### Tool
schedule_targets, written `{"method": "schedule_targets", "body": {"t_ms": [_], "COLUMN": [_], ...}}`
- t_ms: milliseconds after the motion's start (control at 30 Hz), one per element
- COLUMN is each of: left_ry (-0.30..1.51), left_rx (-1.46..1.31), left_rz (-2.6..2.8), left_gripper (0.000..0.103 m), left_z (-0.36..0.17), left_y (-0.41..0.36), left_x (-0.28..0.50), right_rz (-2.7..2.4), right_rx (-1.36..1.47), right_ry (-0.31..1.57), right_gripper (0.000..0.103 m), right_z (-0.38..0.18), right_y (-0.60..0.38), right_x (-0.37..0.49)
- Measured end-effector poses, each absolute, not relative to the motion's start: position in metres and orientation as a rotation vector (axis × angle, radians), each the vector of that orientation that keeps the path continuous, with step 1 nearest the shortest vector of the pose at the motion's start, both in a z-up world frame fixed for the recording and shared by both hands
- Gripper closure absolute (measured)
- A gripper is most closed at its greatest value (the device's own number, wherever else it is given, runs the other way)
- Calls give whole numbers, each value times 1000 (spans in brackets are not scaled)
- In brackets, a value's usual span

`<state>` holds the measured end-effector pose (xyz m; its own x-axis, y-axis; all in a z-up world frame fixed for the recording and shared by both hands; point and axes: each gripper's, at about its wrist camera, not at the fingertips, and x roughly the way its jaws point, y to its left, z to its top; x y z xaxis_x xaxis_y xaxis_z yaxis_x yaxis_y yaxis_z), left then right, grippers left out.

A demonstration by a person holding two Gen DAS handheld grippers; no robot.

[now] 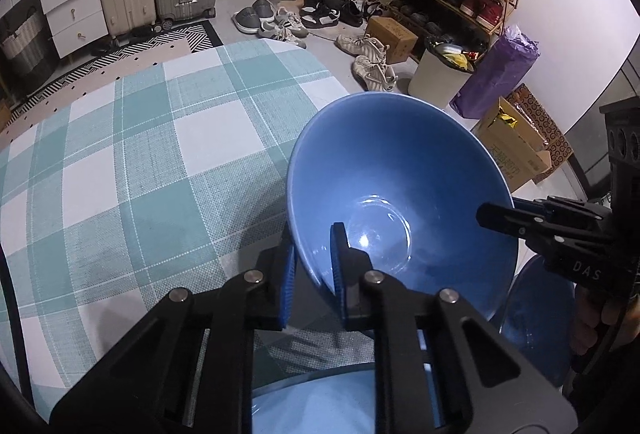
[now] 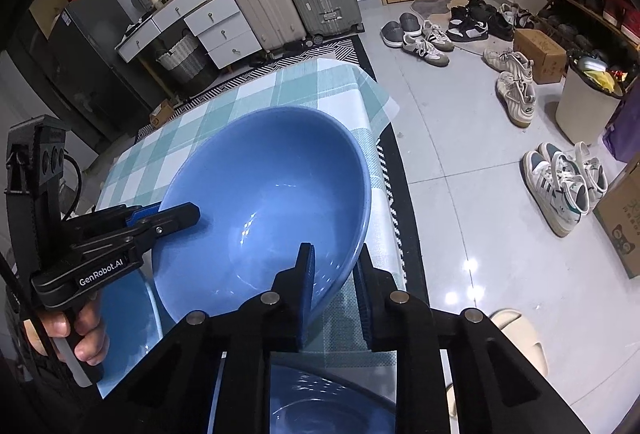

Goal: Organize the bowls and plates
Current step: 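Close the left tool on the bowl rim while the right tool grips it too, then lift and carry the blue bowl with both tools over another blue bowl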

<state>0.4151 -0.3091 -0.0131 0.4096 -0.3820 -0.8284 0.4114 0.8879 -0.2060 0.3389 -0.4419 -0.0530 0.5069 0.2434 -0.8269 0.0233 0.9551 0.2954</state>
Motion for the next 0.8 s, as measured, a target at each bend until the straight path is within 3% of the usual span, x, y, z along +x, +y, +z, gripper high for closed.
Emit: {"method": "schedule_targets", "body": {"t_ms": [800], "left_ry": [932], "left_rx": [23], "left_rz": [-506], "left_gripper": [90], "left_z": [43], "left_y": [-302], "left_x": [383], "right_rz": [109], "right_rx": [248], "right_ry": [946], "right_gripper": [83], "right_z": [-12], "right_y": [-433], "right_x": [314]}}
